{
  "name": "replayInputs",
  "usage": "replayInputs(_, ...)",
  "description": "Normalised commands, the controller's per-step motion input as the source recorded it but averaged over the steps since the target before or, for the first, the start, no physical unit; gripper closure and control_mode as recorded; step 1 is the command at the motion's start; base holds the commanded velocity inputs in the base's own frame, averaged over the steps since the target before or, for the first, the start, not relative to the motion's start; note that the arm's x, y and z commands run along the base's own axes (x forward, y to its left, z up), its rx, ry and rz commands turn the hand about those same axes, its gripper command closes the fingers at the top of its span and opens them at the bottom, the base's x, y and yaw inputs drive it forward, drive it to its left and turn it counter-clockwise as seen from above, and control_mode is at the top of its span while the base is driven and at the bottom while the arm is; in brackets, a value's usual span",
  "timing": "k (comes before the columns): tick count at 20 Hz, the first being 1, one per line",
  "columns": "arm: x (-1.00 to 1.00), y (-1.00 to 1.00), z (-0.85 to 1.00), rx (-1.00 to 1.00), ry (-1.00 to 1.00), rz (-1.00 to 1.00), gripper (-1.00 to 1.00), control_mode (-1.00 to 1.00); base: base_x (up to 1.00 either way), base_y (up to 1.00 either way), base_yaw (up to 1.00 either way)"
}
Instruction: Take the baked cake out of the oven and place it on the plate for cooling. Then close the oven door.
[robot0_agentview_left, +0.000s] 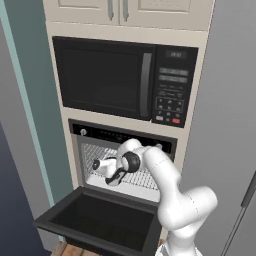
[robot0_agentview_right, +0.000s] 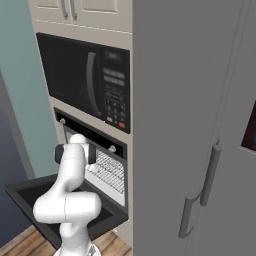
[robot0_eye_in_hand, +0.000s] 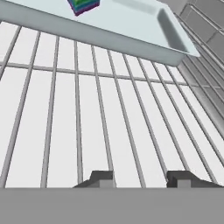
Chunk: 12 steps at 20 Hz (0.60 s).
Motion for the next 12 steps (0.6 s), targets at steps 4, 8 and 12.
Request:
replayInputs(4, -1.00, 0.33, -1.00, 0.01, 0.23, 0.00, -1.00, -1.00, 0.00, 0.00, 0.00)
replayInputs(8, -1.00, 0.51, -1.00, 0.00, 0.21, 0.00, -1.00, -1.00, 0.00, 0.00, 0.00)
replayInputs(12, -1.00, 0.60, -1.00, 0.00, 0.18, 0.00, -1.00, -1.00, 0.00, 0.00, 0.00)
